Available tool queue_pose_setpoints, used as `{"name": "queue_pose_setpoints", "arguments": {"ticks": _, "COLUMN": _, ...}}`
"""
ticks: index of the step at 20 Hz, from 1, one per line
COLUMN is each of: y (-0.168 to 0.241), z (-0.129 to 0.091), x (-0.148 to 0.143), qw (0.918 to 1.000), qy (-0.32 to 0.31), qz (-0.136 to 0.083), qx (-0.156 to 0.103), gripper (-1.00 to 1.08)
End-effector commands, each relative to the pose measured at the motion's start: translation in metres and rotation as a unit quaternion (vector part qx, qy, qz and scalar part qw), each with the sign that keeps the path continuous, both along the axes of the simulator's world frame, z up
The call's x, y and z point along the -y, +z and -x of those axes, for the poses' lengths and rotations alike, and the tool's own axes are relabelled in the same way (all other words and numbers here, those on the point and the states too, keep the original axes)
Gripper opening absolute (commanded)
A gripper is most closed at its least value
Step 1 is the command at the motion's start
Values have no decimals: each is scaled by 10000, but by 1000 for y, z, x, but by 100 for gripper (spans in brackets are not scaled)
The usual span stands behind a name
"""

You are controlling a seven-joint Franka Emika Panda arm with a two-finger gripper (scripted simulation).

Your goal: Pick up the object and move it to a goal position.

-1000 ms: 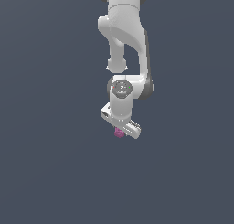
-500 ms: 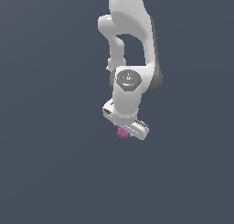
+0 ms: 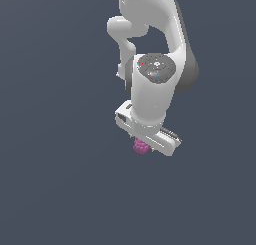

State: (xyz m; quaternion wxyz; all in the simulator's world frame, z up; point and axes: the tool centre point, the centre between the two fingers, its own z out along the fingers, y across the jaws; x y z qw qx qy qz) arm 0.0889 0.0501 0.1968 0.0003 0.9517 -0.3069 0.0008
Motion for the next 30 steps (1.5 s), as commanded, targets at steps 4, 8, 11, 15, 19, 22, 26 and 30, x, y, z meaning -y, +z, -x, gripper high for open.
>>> {"name": "queue_pose_setpoints", "arguments": {"ticks": 4, "y": 34, "z": -19, "x": -9, "qw": 10000, "qy": -1, "qz": 1, "qx": -5, "gripper": -100}}
{"name": "queue_pose_setpoints", "arguments": {"ticks": 8, "y": 54, "z": -30, "x": -14, "qw": 10000, "qy": -1, "qz": -1, "qx": -6, "gripper": -100}}
{"name": "queue_pose_setpoints", "arguments": {"ticks": 11, "y": 67, "z": -38, "x": -17, "qw": 10000, "qy": 0, "qz": -3, "qx": -7, "gripper": -100}}
{"name": "queue_pose_setpoints", "arguments": {"ticks": 15, "y": 80, "z": -46, "x": -20, "qw": 10000, "qy": 0, "qz": -3, "qx": -7, "gripper": -100}}
{"name": "queue_pose_setpoints", "arguments": {"ticks": 19, "y": 88, "z": -51, "x": -23, "qw": 10000, "qy": 0, "qz": -3, "qx": -7, "gripper": -100}}
{"name": "queue_pose_setpoints", "arguments": {"ticks": 22, "y": 92, "z": -54, "x": -24, "qw": 10000, "qy": 1, "qz": -5, "qx": -7, "gripper": -100}}
{"name": "queue_pose_setpoints", "arguments": {"ticks": 26, "y": 95, "z": -56, "x": -25, "qw": 10000, "qy": 1, "qz": -5, "qx": -7, "gripper": -100}}
{"name": "queue_pose_setpoints", "arguments": {"ticks": 30, "y": 96, "z": -57, "x": -25, "qw": 10000, "qy": 1, "qz": -5, "qx": -7, "gripper": -100}}
